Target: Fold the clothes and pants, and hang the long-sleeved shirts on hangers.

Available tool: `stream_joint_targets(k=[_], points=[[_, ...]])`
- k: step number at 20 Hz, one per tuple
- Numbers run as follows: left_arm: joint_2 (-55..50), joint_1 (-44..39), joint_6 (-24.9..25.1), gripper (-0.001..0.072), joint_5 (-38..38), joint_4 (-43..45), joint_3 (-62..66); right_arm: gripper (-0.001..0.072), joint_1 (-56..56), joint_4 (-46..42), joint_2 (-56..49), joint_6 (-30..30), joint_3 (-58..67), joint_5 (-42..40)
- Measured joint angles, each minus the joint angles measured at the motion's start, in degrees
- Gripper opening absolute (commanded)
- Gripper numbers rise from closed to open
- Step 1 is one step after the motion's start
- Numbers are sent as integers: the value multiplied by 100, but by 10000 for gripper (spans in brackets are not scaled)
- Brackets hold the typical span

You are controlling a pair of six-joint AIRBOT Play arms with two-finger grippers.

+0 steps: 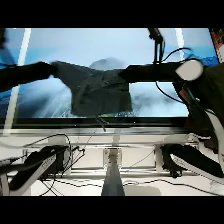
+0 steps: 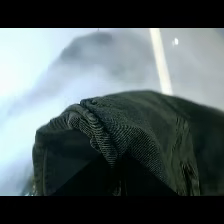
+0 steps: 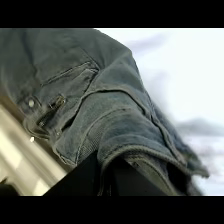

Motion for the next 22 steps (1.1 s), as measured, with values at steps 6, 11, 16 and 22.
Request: stream_joint_targets(k=[6, 11, 16, 22], points=[[-1624, -142, 328, 40, -494, 20, -63, 47, -824, -105, -1187, -33, -278, 527], [-1891, -273, 452, 40, -1169, 70, -72, 47, -1123, -603, -1423, -343, -337, 1239], [-1996, -391, 468, 40, -1679, 391, -153, 47, -1064, -800, -1482, -415, -664, 1440], [-2337, -420, 439, 671, -1985, 474, -234, 601, -1003, -944, -1563, -439, -1073, 1156]])
